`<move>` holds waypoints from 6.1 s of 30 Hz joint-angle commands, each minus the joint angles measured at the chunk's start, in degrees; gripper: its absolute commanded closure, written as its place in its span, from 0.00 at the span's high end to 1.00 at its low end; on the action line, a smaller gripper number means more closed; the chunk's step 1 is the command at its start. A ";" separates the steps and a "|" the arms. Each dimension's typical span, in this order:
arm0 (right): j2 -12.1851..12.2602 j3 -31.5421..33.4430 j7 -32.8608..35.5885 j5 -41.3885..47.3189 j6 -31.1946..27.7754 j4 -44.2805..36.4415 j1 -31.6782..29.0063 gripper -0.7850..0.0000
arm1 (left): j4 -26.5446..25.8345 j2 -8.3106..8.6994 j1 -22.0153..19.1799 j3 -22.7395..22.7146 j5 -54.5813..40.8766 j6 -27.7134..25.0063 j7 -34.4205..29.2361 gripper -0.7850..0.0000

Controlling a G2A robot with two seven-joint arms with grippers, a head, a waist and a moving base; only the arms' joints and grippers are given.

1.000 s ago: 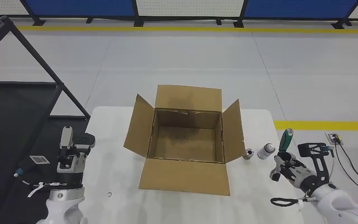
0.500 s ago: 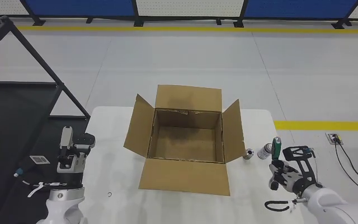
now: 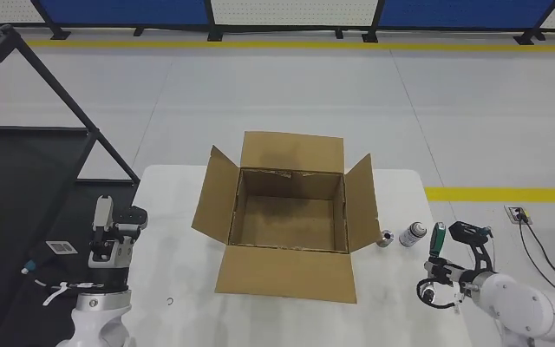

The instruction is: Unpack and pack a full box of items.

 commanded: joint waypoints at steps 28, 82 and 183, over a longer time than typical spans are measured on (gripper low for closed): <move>1.16 -7.48 3.50 -6.36 4.85 20.24 16.04 0.00 | 0.00 0.00 0.00 0.00 0.00 0.00 0.00 1.00; 3.19 -15.40 2.23 -5.64 1.54 38.78 24.57 0.16 | 0.00 0.00 0.00 0.00 0.00 0.00 0.00 1.00; 6.86 -11.49 -4.98 36.27 2.28 -0.15 16.04 1.00 | -0.94 0.62 3.83 -2.62 2.06 -1.52 -6.21 1.00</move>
